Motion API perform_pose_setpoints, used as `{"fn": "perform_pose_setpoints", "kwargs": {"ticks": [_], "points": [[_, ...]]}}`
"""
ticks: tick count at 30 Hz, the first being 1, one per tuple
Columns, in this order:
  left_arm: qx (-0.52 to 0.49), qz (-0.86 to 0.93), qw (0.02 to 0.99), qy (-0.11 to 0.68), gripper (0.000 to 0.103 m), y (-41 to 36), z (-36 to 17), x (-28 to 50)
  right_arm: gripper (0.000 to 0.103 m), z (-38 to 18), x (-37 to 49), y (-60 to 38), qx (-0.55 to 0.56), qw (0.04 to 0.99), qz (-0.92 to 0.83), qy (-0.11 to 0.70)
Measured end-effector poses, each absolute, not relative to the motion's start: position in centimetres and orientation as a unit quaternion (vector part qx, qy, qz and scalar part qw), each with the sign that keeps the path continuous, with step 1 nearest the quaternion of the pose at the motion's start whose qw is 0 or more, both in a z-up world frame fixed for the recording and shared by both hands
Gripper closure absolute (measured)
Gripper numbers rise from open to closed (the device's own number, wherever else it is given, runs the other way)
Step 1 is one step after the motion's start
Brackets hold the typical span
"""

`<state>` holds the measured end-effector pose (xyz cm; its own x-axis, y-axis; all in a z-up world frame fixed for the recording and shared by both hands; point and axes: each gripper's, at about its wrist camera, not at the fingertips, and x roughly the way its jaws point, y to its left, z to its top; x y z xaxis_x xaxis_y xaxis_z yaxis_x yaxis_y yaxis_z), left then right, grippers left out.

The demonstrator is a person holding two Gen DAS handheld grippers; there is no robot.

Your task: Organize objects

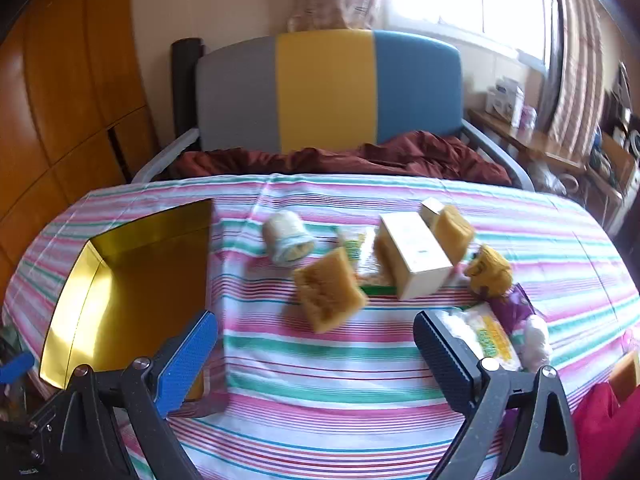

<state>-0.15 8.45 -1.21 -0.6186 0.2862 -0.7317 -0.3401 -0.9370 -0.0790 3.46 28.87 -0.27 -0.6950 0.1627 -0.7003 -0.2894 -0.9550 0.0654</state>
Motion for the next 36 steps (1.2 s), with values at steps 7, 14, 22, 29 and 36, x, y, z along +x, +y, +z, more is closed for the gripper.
{"fn": "perform_pose_setpoints", "kwargs": {"ticks": [7, 14, 22, 29, 36], "points": [[-0.418, 0.881, 0.221, 0.028, 0.000, 10.9, -1.3, -0.6, 0.003, 0.3, 5.8, 38.5, -0.371, 0.189, 0.892, 0.174], [-0.409, 0.860, 0.300, 0.052, 0.000, 16.2, 0.0, -0.3, 0.003, -0.9, 9.2, 48.5, -0.360, 0.264, 0.853, 0.270], [-0.413, 0.833, 0.355, 0.095, 0.000, 24.1, -0.7, -0.4, 0.005, -3.5, 11.8, 52.7, -0.323, 0.234, 0.833, 0.383], [-0.453, 0.796, 0.391, 0.093, 0.006, 31.4, -2.9, -1.6, 0.005, -2.8, 11.5, 51.8, -0.290, 0.179, 0.860, 0.380], [-0.489, 0.766, 0.407, 0.090, 0.021, 37.4, -5.2, -2.5, 0.006, -3.2, 12.1, 52.4, -0.275, 0.164, 0.855, 0.408]]}}
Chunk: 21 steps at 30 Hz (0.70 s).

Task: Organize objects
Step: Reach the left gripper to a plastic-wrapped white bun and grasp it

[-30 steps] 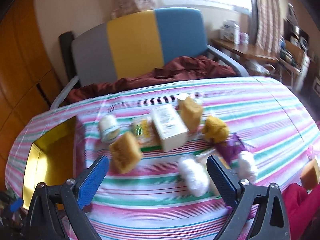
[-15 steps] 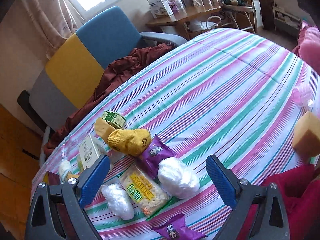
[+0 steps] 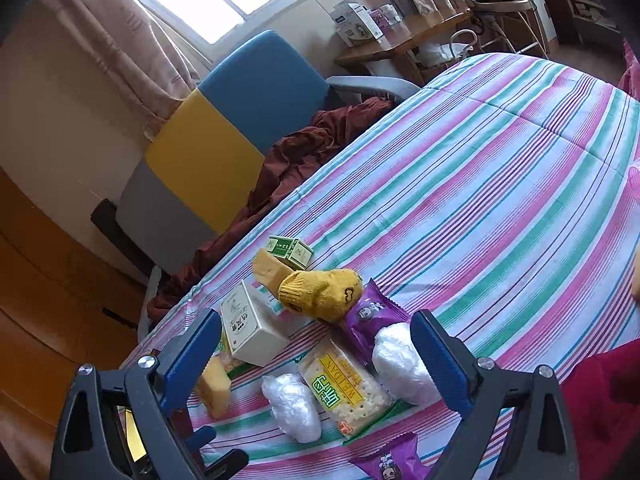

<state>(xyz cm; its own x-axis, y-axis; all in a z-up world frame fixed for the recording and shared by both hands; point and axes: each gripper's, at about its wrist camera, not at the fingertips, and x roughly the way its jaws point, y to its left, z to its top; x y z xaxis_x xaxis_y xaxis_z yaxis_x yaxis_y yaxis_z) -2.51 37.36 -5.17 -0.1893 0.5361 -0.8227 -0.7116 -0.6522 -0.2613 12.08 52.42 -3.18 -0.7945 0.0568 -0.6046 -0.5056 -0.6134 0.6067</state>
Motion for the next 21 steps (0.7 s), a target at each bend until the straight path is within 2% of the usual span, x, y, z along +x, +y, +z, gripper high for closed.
{"fn": "perform_pose_setpoints", "kwargs": {"ticks": [6, 9, 10, 12, 21], "points": [[-0.504, 0.759, 0.401, 0.092, 0.023, 41.1, -6.7, -3.4, 0.005, -3.5, 12.0, 52.6, -0.276, 0.155, 0.852, 0.417], [-0.517, 0.755, 0.393, 0.089, 0.036, 42.4, -7.8, -4.3, 0.005, -3.5, 11.9, 52.6, -0.280, 0.152, 0.852, 0.415], [-0.522, 0.752, 0.394, 0.086, 0.055, 42.7, -8.3, -4.5, 0.006, -3.6, 11.8, 52.6, -0.283, 0.153, 0.851, 0.415], [-0.527, 0.747, 0.399, 0.072, 0.065, 42.5, -9.0, -4.7, 0.008, -3.7, 11.8, 52.6, -0.285, 0.153, 0.850, 0.415], [-0.480, 0.772, 0.407, 0.090, 0.065, 37.8, -8.8, -2.3, 0.012, -4.1, 11.9, 53.1, -0.294, 0.174, 0.840, 0.421]]}}
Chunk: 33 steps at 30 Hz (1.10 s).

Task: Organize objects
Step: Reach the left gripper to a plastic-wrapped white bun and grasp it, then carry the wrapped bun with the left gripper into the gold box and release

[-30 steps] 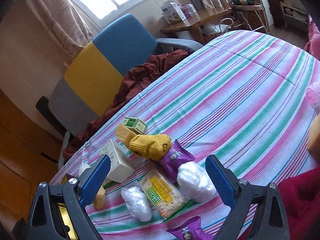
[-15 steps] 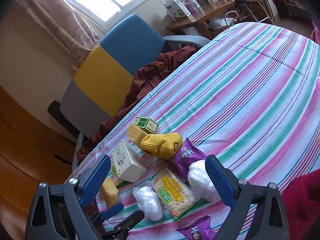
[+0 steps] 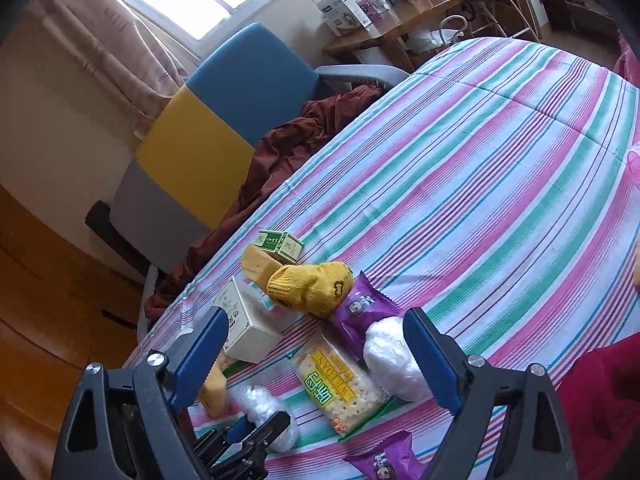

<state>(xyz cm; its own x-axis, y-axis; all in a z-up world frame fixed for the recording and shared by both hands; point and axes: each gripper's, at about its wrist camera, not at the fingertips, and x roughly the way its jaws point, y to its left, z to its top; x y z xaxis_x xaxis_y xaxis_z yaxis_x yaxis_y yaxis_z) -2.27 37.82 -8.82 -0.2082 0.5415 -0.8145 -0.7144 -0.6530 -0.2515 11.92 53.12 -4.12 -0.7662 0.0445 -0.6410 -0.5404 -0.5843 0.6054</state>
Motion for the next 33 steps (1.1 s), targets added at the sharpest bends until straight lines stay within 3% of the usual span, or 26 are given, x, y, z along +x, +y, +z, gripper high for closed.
{"fn": "perform_pose_setpoints", "kwargs": {"ticks": [9, 12, 14, 19, 21, 23, 33], "points": [[-0.462, 0.787, 0.390, 0.121, 0.065, 34.4, -9.4, -0.8, 0.018, -5.4, 10.7, 53.2, -0.353, 0.219, 0.815, 0.403], [-0.456, 0.790, 0.389, 0.127, 0.066, 34.7, -9.2, -0.4, 0.022, -6.0, 10.2, 53.1, -0.379, 0.238, 0.805, 0.391], [-0.456, 0.791, 0.388, 0.123, 0.066, 34.2, -9.2, -0.3, 0.031, -6.6, 9.6, 53.2, -0.404, 0.249, 0.792, 0.384], [-0.459, 0.791, 0.387, 0.114, 0.066, 32.1, -8.9, -0.4, 0.036, -9.4, 7.7, 52.8, -0.496, 0.272, 0.747, 0.350], [-0.459, 0.792, 0.387, 0.111, 0.066, 31.5, -9.0, -0.3, 0.044, -9.6, 7.3, 52.5, -0.511, 0.283, 0.742, 0.328], [-0.454, 0.795, 0.388, 0.112, 0.066, 31.4, -9.1, -0.1, 0.063, -9.8, 7.0, 52.1, -0.524, 0.299, 0.739, 0.300], [-0.440, 0.804, 0.382, 0.121, 0.066, 30.8, -8.9, 0.4, 0.065, -10.7, 6.2, 50.5, -0.544, 0.312, 0.745, 0.228]]}}
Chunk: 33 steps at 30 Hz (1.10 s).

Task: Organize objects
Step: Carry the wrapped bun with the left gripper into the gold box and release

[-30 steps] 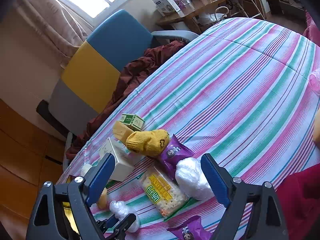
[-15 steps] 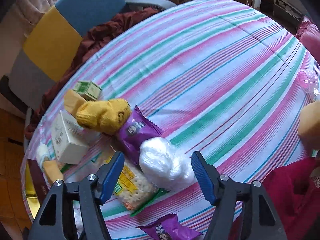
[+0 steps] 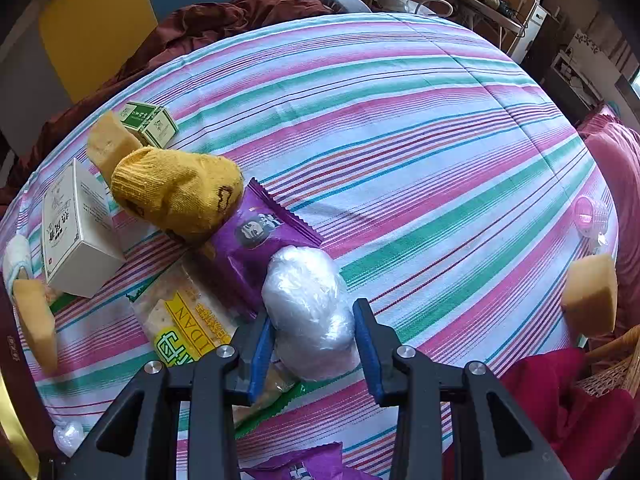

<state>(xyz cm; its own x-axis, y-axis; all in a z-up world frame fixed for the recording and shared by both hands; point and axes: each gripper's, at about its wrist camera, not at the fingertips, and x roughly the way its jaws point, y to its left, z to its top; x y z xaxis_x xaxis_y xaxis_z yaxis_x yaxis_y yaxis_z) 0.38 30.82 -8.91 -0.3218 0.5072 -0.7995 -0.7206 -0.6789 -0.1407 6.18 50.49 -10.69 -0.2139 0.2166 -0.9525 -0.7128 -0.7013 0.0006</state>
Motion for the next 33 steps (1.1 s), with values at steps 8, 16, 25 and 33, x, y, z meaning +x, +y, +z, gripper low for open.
{"fn": "perform_pose_setpoints", "kwargs": {"ticks": [8, 16, 25, 33], "points": [[-0.427, 0.813, 0.377, 0.123, 0.067, 28.9, -8.0, 1.3, 0.065, -10.6, 5.4, 50.7, -0.546, 0.309, 0.748, 0.216], [-0.426, 0.815, 0.373, 0.124, 0.067, 27.7, -7.9, 2.0, 0.065, -10.7, 4.9, 50.5, -0.556, 0.308, 0.745, 0.202], [-0.399, 0.837, 0.368, 0.071, 0.067, 22.9, -3.3, 1.5, 0.065, -11.1, 4.5, 50.7, -0.563, 0.307, 0.743, 0.192], [-0.399, 0.884, 0.242, -0.017, 0.067, 11.4, 0.0, -6.0, 0.065, -11.1, 4.2, 51.2, -0.564, 0.304, 0.744, 0.188]]}}
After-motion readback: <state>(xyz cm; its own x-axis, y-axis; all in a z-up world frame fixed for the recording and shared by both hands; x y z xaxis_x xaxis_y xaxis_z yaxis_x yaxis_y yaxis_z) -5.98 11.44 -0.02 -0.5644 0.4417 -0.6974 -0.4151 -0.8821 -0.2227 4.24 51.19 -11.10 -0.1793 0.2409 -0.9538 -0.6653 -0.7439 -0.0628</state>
